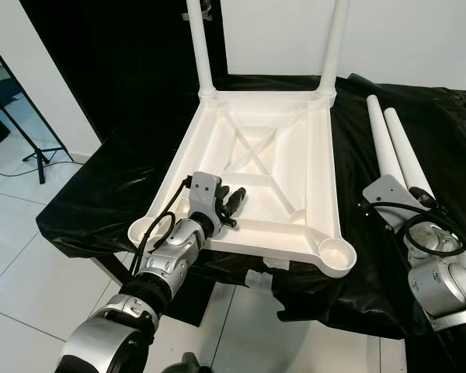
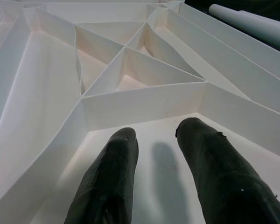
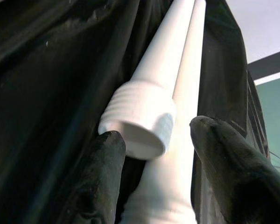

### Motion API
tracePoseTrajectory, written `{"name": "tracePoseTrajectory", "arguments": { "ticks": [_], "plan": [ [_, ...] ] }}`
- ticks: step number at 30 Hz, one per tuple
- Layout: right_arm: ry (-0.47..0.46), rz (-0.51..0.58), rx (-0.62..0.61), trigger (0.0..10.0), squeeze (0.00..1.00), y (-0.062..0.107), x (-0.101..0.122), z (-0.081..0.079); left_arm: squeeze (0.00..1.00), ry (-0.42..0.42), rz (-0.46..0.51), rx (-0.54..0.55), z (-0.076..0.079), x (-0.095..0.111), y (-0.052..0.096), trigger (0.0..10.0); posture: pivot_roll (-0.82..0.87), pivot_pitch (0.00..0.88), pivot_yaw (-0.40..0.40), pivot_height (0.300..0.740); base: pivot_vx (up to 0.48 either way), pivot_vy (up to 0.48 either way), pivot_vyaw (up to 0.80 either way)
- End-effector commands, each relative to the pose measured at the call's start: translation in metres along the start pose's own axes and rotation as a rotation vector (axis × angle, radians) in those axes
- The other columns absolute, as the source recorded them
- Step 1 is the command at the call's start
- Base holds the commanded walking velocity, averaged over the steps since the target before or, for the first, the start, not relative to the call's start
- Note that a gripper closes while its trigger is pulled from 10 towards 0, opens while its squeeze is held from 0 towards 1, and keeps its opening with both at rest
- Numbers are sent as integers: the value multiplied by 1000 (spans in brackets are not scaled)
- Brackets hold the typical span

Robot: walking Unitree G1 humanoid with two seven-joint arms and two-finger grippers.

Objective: Building children table

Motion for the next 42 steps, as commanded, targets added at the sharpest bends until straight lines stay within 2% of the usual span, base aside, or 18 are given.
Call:
{"name": "tracePoseTrajectory", "arguments": {
  "ticks": [1, 5, 11, 12, 25, 32, 33, 34, 35, 36, 37, 38, 42],
  "plan": [
    [22, 2, 9, 10000, 0, 5, 1, -2, 0, -7, -26, 67, -7, -7, 3, 10000, 49, 0, 35, 740, 0, 0, 0],
    [54, -1, 3, 10000, 0, 12, 2, 0, 0, -7, -29, 59, -5, -8, 4, 10000, 39, 0, 38, 740, 0, 0, 0],
    [75, -13, -2, 10000, 0, 11, -2, 2, 0, -6, -28, 54, -4, -7, 3, 10000, 32, 0, 40, 740, 0, 0, 0],
    [109, -26, -8, 10000, 0, 4, -7, 3, 0, -8, -27, 49, -2, -7, 2, 10000, 33, 0, 39, 740, 0, 0, 0],
    [195, -42, -2, 10000, 0, -25, -17, 2, 0, -11, -23, 81, -9, -7, 5, 10000, 79, 0, 14, 740, 0, 0, 0],
    [225, 12, 3, 10000, 0, -41, -6, -2, 0, -14, -28, 93, -11, -10, 8, 10000, 98, 0, 7, 740, 0, 0, 0],
    [236, 16, 5, 8667, 0, -44, -5, -4, 0, -13, -29, 95, -11, -10, 8, 10000, 99, 0, 6, 740, 0, 0, 0],
    [247, 26, -5, 3412, 0, -48, -5, -5, 0, -12, -31, 95, -11, -11, 8, 10000, 99, 0, 7, 740, 0, 0, 0],
    [247, 26, -5, 3412, 0, -48, -5, -5, 0, -12, -31, 95, -11, -11, 8, 10000, 99, 0, 7, 740, 0, 0, 0],
    [264, 35, -14, 1294, 0, -51, -5, -7, 0, -12, -31, 95, -10, -11, 8, 10000, 99, 0, 7, 740, 0, 0, 0],
    [264, 35, -14, 1294, 0, -51, -5, -7, 0, -12, -31, 95, -10, -11, 8, 10000, 99, 0, 7, 740, 0, 0, 0],
    [277, 47, -25, 0, 0, -53, -4, -9, 0, -12, -32, 92, -9, -11, 8, 10000, 99, 0, 7, 740, 0, 0, 0],
    [251, 60, -91, 0, 0, -52, -10, -16, 0, -11, -32, 85, -7, -12, 8, 10000, 99, 0, 14, 740, 0, 0, 0]
  ]
}}
Point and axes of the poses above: a point about 5 cm out from each wrist's last joint towards the gripper, its own y axis pointing back from the gripper into the wrist, its own x axis along the axis of the wrist's last joint, z = x × y, the point moved 3 cm from there along -y, pointing out of the wrist towards the gripper, and after that the axes turned 12 degrees about -y, right-handed, at the moved point
